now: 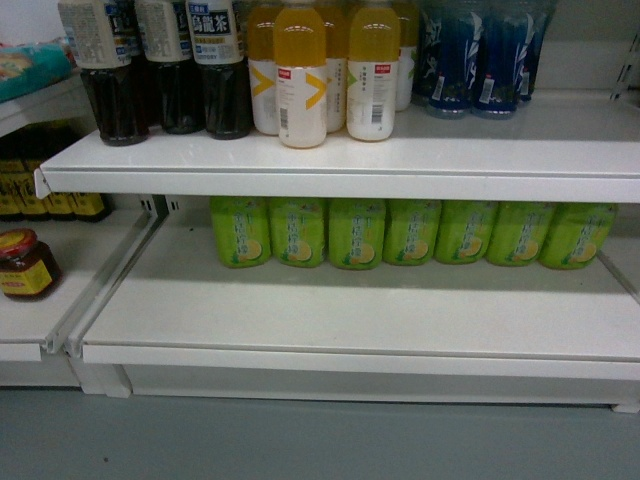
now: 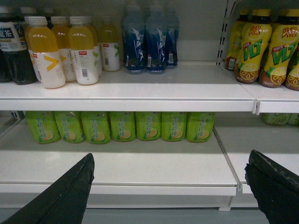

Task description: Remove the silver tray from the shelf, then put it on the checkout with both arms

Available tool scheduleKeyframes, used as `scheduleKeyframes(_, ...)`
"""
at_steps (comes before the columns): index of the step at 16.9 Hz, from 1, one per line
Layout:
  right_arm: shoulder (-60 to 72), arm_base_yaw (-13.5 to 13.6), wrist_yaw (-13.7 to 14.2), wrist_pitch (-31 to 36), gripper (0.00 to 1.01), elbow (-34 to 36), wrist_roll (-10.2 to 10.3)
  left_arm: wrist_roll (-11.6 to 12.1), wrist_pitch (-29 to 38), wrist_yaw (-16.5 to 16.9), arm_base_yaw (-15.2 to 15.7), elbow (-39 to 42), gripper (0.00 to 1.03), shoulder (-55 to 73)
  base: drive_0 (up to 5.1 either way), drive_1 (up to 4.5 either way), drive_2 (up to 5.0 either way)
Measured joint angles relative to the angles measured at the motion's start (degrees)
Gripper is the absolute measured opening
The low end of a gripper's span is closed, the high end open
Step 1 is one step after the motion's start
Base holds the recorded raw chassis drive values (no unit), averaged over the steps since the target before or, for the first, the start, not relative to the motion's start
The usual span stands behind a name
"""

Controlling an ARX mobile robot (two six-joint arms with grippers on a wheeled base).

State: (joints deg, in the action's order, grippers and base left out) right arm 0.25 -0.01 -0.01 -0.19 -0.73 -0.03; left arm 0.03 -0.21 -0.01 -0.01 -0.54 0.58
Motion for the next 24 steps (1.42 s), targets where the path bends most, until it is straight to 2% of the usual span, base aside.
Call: scheduleKeyframes(24,0.0,0.0,0.0,0.0,0.98,0.0,0.0,0.0,0.0,0.0,0.0,0.0,0.98,0.0,0.0,0.0,0.0)
